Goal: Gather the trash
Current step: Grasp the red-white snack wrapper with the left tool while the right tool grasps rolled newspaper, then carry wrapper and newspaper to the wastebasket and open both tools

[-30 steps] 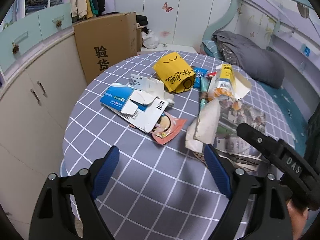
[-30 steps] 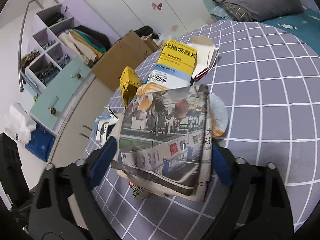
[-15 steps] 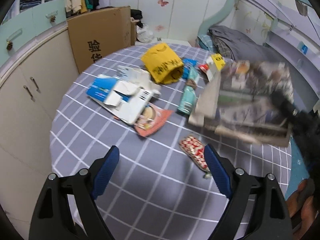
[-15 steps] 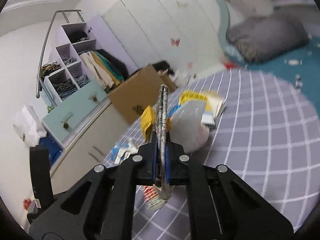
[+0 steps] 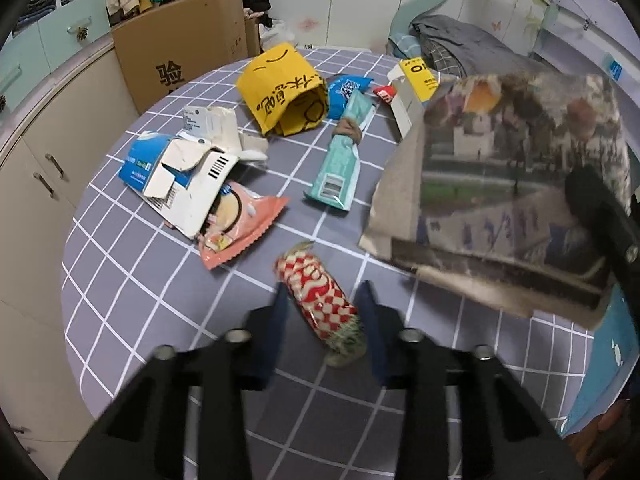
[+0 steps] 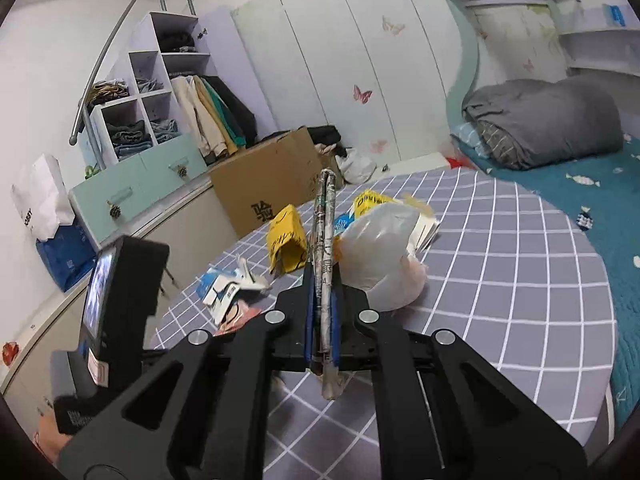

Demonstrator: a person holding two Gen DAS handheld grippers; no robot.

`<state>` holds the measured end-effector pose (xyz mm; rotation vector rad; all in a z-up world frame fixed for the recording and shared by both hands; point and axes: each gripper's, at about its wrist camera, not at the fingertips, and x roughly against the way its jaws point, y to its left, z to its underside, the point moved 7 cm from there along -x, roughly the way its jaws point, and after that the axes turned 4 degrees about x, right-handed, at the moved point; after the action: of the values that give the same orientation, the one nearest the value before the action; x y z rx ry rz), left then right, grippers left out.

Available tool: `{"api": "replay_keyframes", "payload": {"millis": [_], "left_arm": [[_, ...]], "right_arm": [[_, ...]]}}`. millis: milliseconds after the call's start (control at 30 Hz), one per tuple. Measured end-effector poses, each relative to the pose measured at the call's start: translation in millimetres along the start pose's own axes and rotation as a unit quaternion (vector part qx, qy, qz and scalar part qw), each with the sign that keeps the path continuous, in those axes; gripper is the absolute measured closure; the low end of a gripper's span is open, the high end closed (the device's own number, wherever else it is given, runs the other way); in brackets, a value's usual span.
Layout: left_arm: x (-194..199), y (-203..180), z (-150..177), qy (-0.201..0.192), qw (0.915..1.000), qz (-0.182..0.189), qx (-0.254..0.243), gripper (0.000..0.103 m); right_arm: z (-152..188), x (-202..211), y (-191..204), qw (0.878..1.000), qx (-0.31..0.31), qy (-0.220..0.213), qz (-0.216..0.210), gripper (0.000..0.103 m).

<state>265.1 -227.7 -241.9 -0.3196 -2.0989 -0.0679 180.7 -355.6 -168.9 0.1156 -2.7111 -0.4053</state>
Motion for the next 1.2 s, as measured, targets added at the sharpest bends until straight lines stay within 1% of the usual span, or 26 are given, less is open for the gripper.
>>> {"api": "replay_keyframes", "payload": {"millis": [33,67,100,233,267,333,367,400,467,567,633,667,767,933,967,1033,1067,1100,1200], "left_arm": [[0.6,3.3,-0.5,-0.003,0.9999,0.006,0.009,0.081],[1.5,6.6,0.1,-0.004,0.9997,0.015,0.016,0.082],[2.8,10.0,1.0,-0.004,0.9994,0.023,0.024,0.086],[9.0,22.6,2.3,-0.017,0.9987,0.027,0.04,0.088],[10.4,24.3,2.8,-0.019,0.9986,0.027,0.041,0.088],[16.0,25.2,3.6,-0.025,0.9982,0.033,0.043,0.088],[18.8,24.7,4.0,-0.029,0.998,0.036,0.043,0.088],[21.6,24.9,5.6,-0.032,0.998,0.037,0.041,0.089],[28.5,24.4,7.4,-0.041,0.9977,0.042,0.034,0.096],[35.3,20.2,8.3,-0.05,0.9971,0.052,0.026,0.097],[36.7,18.9,9.2,-0.053,0.9969,0.054,0.022,0.098],[37.1,18.8,9.9,-0.052,0.9968,0.056,0.021,0.098],[37.1,23.2,12.1,-0.052,0.9968,0.056,0.023,0.098],[46.2,37.7,18.6,-0.056,0.9962,0.059,0.029,0.098],[47.7,39.4,18.6,-0.058,0.9961,0.06,0.03,0.098],[51.1,42.4,18.5,-0.059,0.9956,0.066,0.029,0.098],[51.8,43.3,18.3,-0.06,0.9955,0.066,0.03,0.098],[53.3,45.4,18.3,-0.062,0.9955,0.065,0.032,0.098],[55.9,48.1,17.7,-0.063,0.9949,0.072,0.031,0.098]], "right_arm": [[2.1,0.9,0.6,1.0,0.001,0.001,0.001,0.096],[3.6,1.6,0.7,1.0,0.0,0.004,-0.001,0.093],[5.1,2.1,2.2,1.0,0.0,0.007,-0.001,0.093],[16.6,3.2,4.5,1.0,-0.005,0.023,-0.007,0.09],[19.3,3.0,4.9,0.999,-0.01,0.03,-0.006,0.088],[28.3,4.8,5.1,0.999,-0.022,0.045,-0.002,0.071],[31.5,6.5,5.1,0.998,-0.024,0.05,0.006,0.045],[34.0,9.2,5.5,0.998,-0.025,0.05,0.01,0.036],[39.1,13.9,5.3,0.998,-0.031,0.054,0.017,0.036],[43.4,19.7,3.5,0.997,-0.051,0.056,0.014,0.036],[46.1,23.1,1.6,0.996,-0.054,0.06,0.031,0.036],[48.8,22.7,0.8,0.995,-0.062,0.069,0.03,0.036],[60.3,19.4,-7.5,0.99,-0.112,0.086,0.019,0.036],[77.6,17.7,-7.9,0.981,-0.166,0.098,-0.006,0.044],[78.7,18.6,-6.0,0.981,-0.171,0.095,-0.012,0.047],[77.9,19.2,-3.0,0.978,-0.187,0.085,-0.028,0.05],[77.5,17.1,-3.6,0.977,-0.193,0.087,-0.026,0.054],[77.9,15.0,-4.4,0.975,-0.2,0.094,-0.02,0.054],[75.9,15.2,-2.0,0.972,-0.213,0.09,-0.036,0.054]]}}
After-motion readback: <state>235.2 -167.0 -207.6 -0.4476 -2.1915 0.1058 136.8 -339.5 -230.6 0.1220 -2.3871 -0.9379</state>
